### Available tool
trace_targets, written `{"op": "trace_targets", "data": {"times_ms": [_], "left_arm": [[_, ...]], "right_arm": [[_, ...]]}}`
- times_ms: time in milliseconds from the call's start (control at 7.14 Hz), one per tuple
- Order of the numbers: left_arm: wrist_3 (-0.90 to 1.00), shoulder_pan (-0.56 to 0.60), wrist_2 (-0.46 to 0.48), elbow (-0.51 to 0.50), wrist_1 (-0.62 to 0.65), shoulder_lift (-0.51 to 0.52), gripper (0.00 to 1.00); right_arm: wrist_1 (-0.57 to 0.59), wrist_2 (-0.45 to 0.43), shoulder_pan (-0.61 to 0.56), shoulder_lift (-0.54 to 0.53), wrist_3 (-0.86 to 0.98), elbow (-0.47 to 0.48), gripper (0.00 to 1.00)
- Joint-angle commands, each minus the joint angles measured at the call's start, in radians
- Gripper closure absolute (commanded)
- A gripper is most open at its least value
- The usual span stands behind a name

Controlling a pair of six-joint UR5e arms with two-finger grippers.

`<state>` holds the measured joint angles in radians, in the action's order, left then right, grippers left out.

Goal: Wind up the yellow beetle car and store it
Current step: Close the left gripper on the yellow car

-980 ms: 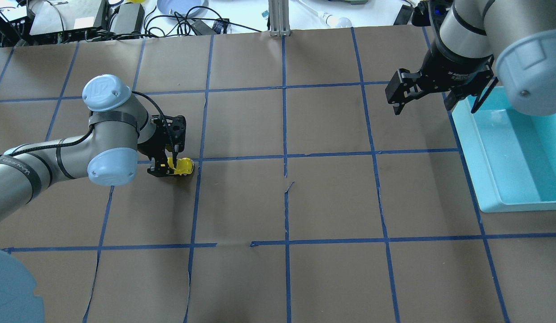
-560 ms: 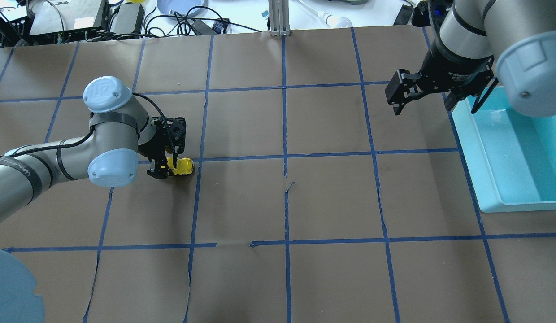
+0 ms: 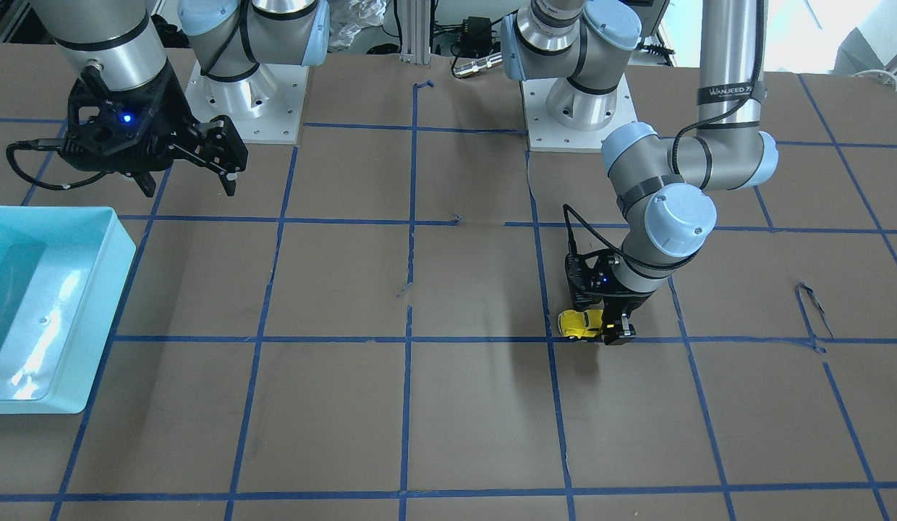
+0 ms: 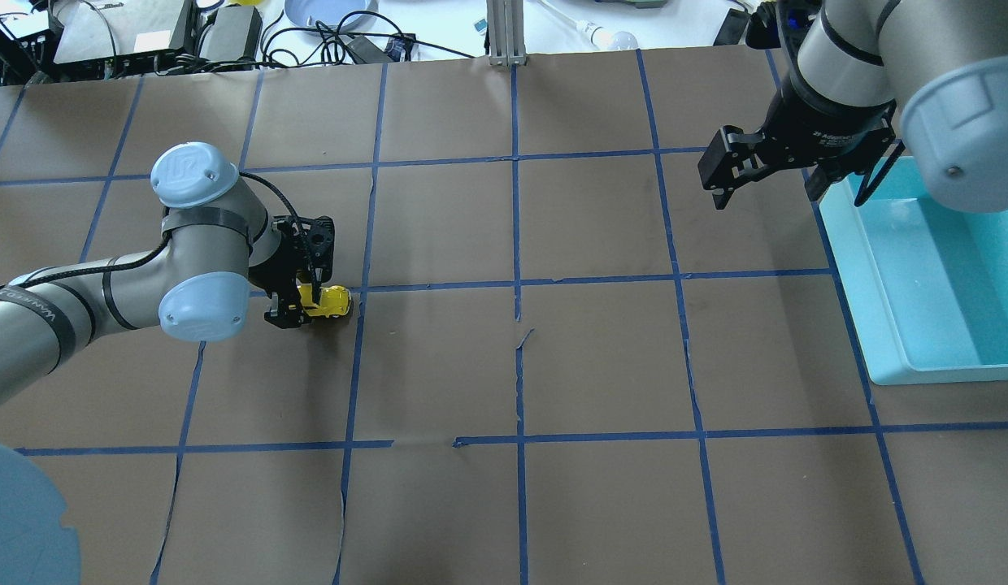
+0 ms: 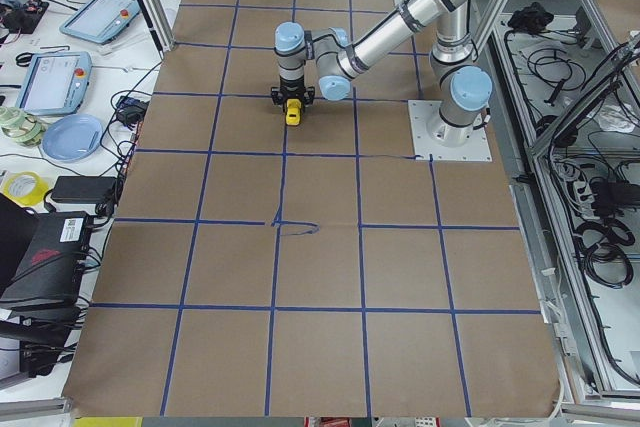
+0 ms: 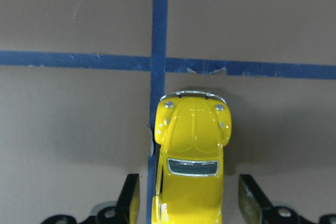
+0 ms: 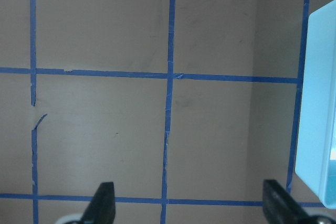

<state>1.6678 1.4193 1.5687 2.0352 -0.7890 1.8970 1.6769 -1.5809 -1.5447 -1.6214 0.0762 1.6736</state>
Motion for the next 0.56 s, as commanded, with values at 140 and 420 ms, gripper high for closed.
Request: {"op": "trace_targets", "data": {"times_ms": [140,420], "left_arm": [[0.01,-0.011,0.0,0.005,0.007,0.004,0.82],[0.009,-0.011,0.001,0.005,0.008,0.004,0.83]], "right_arm": [[0.006,0.004,0.0,0.003,0.002,-0.002,0.0],[0.001,-0.004,0.0,0.001,0.004,0.0,0.0]]}}
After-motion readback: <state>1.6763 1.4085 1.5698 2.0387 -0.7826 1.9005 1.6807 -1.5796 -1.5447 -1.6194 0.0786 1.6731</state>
